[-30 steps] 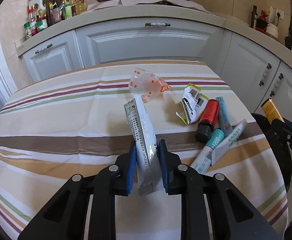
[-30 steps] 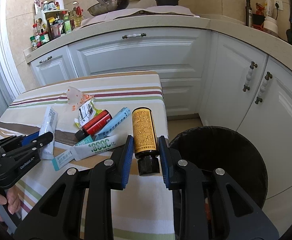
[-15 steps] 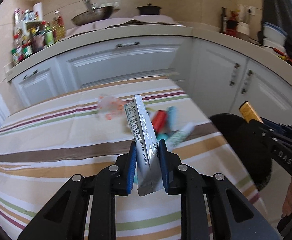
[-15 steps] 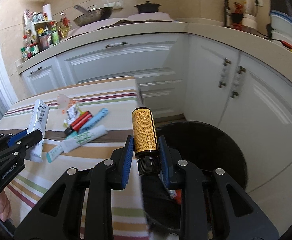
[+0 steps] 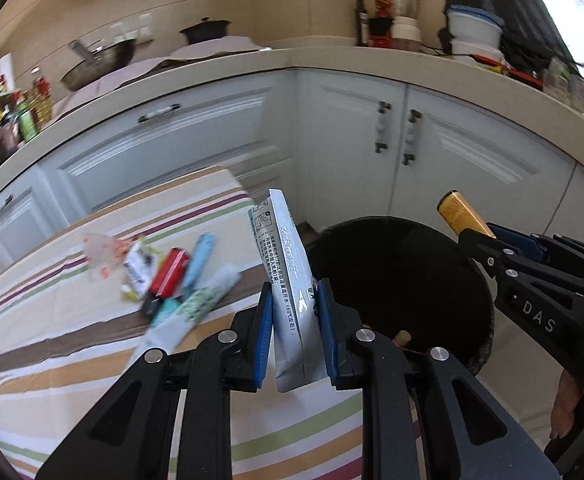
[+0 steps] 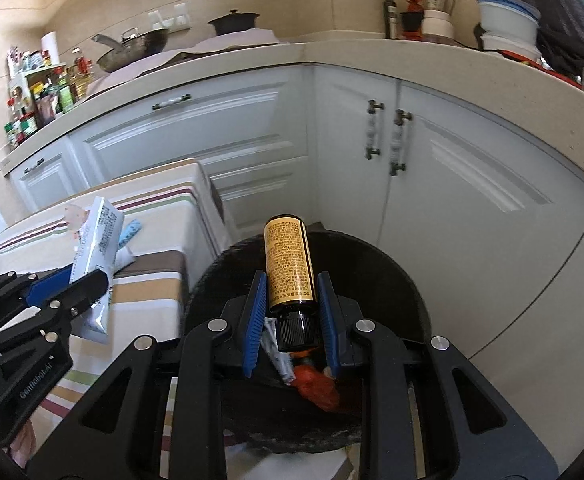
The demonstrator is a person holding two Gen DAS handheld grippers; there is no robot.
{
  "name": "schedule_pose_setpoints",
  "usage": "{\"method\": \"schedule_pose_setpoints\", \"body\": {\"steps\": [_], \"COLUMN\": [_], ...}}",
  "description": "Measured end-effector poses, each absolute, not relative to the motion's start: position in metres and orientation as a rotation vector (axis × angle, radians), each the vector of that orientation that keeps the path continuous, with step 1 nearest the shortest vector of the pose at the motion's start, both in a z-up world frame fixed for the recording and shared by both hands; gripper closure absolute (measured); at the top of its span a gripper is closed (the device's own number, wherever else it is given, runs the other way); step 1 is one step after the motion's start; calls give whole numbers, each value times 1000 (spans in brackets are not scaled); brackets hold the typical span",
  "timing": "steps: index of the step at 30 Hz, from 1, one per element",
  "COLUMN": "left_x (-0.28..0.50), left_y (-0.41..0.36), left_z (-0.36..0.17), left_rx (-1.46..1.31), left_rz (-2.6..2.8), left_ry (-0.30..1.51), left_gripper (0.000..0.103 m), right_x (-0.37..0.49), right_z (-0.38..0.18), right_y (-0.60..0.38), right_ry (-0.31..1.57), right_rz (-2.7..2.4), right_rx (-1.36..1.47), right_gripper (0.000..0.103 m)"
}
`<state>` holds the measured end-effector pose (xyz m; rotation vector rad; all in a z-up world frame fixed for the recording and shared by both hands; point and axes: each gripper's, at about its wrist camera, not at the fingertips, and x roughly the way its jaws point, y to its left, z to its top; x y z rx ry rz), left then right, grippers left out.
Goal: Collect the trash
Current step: 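Carry both items over the bin and open both grippers to drop them, then return the right gripper to the table and grasp the white green-lettered tube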
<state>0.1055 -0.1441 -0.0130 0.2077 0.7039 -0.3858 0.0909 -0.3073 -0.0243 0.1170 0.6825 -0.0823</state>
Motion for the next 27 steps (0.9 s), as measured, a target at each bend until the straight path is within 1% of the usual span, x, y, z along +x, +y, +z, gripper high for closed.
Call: {"method": "schedule_pose_setpoints", "body": {"steps": [17,18,19,20,21,27], "left_x": [131,133,135,135,136,133], "left_y": [-200,-203,-205,-205,-205,-192], "left_z": [-32,-33,-35,-35,-35,-26], "left_rx": [249,251,260,264,263,210], "left_rz": [-454,-461,-458,-449,-444,-414], "left_ry": [716,718,719,713,709,688], "left_gripper": [79,75,64,59,54,53], "right_x": [115,117,118,118,118,115], "right_z": [-40,-40,-40,-40,-40,-36], "right_y": [-343,-344,-346,-347,-348,-347], "right_ry": [686,684,681,679,676,666], "right_rz": [-128,-129,-131,-131,-134,-155], "right_rx": [150,153,156,161,164,159], "right_gripper": [77,77,75,69,66,65]}}
